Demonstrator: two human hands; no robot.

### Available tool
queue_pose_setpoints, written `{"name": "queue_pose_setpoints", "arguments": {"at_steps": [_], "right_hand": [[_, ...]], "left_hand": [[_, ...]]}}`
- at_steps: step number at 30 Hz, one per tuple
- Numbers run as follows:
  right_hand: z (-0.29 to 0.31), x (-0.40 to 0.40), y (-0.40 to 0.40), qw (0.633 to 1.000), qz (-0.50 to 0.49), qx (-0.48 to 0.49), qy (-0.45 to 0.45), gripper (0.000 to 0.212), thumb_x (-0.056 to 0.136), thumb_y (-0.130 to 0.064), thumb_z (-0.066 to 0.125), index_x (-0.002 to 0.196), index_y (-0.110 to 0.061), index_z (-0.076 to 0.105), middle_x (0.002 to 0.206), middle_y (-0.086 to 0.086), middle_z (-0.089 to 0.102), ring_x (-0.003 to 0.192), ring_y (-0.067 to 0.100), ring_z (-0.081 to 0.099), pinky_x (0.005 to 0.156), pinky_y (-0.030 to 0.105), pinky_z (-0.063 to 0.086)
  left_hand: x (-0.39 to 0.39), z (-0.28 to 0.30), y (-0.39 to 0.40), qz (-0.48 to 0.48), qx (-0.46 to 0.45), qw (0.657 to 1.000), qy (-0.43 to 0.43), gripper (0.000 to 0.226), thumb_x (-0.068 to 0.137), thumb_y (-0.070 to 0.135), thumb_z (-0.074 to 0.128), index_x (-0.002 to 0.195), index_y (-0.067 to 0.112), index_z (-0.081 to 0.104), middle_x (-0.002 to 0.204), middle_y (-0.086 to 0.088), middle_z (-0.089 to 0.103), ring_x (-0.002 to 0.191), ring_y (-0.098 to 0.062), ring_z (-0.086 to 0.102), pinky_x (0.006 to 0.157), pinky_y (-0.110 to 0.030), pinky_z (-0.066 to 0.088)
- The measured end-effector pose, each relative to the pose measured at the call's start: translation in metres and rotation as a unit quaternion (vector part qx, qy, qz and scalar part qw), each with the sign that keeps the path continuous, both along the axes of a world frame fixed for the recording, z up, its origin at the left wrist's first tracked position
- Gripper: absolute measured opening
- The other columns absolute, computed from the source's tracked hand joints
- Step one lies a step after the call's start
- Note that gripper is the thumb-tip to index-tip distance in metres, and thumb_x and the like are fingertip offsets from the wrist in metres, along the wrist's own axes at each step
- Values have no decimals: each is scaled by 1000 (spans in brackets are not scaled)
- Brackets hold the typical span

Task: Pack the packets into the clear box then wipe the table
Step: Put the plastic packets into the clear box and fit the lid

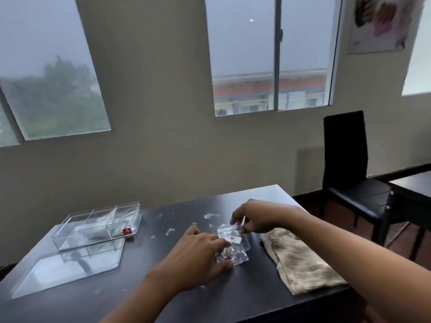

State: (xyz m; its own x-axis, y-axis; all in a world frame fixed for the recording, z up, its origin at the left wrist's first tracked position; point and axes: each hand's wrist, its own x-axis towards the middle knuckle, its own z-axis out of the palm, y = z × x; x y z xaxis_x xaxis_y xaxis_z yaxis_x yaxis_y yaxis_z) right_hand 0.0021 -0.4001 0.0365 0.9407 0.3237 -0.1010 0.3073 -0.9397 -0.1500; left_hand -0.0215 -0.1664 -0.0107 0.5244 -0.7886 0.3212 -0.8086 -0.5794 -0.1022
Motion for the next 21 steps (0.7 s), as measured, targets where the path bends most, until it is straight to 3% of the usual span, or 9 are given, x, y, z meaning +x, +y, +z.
{"name": "queue_pose_setpoints", "arguments": {"at_steps": [4,7,9,12,14,18,21], "right_hand": [[-9,2,-1,999,-9,18,-25,32,90,-13,68,121,-20,73,113,-3,76,100,17,65,87,29,50],[-18,6,0,998,-23,43,-47,42,89,-26,73,131,-21,66,111,-3,76,108,18,59,94,35,48],[-25,7,-1,996,-31,73,-50,48,89,-32,74,134,-20,63,106,-3,74,103,18,56,89,32,45],[-30,6,-2,992,-38,114,-41,32,89,-30,74,119,-18,72,92,-5,68,89,14,57,76,26,40],[-31,5,-3,990,-44,124,-47,22,89,-26,72,108,-15,76,95,-2,73,89,15,61,74,26,41],[-26,2,-2,987,-54,135,-69,17,92,-23,65,103,-13,74,102,0,75,95,17,62,76,26,43],[-17,2,-3,984,-57,153,-76,13,93,-23,64,97,-14,72,94,-3,75,85,14,61,68,26,45]], "left_hand": [[6,-3,-3,-17,3,999,-29,45,96,60,38,119,35,67,106,11,73,95,-11,67,89,-36,40],[13,-6,-3,-28,7,998,-59,37,101,49,37,113,35,69,97,12,74,84,-11,69,81,-34,44],[16,-10,-3,-30,12,997,-73,32,103,44,39,111,35,68,94,12,75,80,-10,70,80,-34,45],[18,-12,-4,-25,18,995,-97,21,98,36,47,99,34,68,85,12,74,72,-11,69,77,-32,43],[16,-11,-4,-26,9,995,-99,18,96,33,48,90,32,65,81,12,72,66,-12,64,78,-31,42],[11,-7,4,-26,-44,994,-95,18,99,36,50,91,32,66,82,15,73,61,-10,59,80,-31,40],[9,-5,13,-16,-94,990,-101,9,96,32,59,93,32,67,85,17,74,63,-7,59,79,-31,43]]}}
